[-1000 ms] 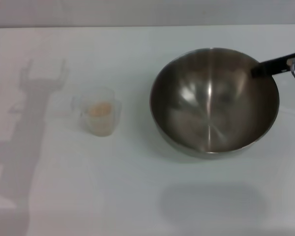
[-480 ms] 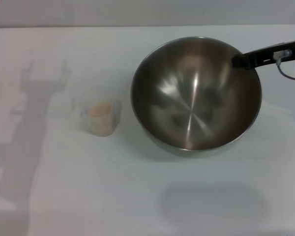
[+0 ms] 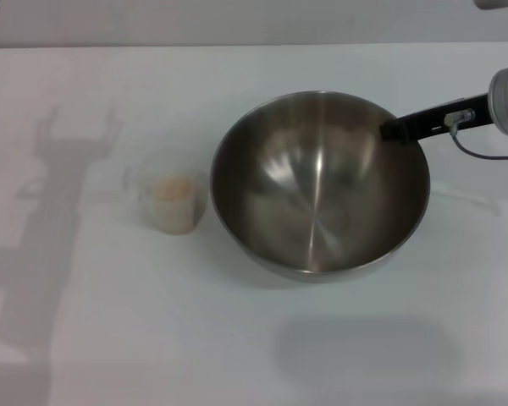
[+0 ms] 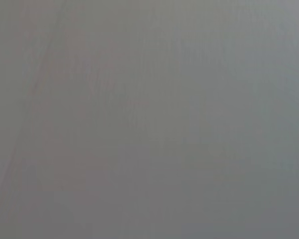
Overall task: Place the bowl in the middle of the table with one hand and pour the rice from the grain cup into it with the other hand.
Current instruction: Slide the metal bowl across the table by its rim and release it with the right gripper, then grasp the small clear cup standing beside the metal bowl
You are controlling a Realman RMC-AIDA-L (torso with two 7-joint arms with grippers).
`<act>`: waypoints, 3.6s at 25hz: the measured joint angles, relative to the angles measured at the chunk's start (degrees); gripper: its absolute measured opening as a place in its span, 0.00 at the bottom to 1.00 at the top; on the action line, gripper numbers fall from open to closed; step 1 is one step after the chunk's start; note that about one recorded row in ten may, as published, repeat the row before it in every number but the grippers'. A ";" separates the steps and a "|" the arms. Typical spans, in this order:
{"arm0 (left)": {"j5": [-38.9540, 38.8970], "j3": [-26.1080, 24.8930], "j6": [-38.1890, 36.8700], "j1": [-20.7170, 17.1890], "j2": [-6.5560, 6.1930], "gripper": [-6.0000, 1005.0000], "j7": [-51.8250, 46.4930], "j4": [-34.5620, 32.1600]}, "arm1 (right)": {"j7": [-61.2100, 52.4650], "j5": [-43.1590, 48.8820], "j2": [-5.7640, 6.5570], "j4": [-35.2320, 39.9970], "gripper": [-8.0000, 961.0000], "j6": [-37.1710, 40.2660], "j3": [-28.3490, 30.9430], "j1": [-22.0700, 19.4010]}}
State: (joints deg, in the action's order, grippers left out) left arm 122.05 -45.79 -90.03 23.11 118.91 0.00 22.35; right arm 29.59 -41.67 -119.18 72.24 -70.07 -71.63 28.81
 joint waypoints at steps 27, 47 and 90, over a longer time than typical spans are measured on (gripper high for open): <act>-0.30 0.20 -1.36 -1.99 -0.07 0.84 0.00 0.93 | -0.92 13.70 -0.10 15.90 0.46 23.32 -10.96 -3.50; 0.03 2.63 -1.05 -6.21 -0.08 0.83 -0.88 0.83 | -33.12 20.17 -0.01 -39.40 0.46 148.53 -37.20 -9.06; -0.01 23.34 18.90 -10.19 0.00 0.82 6.94 -1.77 | -36.82 20.88 0.47 -58.26 0.76 158.36 -26.45 -7.43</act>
State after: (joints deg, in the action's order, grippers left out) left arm 122.05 -22.46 -71.13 12.91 118.92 6.94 20.57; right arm -7.22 -20.79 -118.71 13.98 88.28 -98.07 21.38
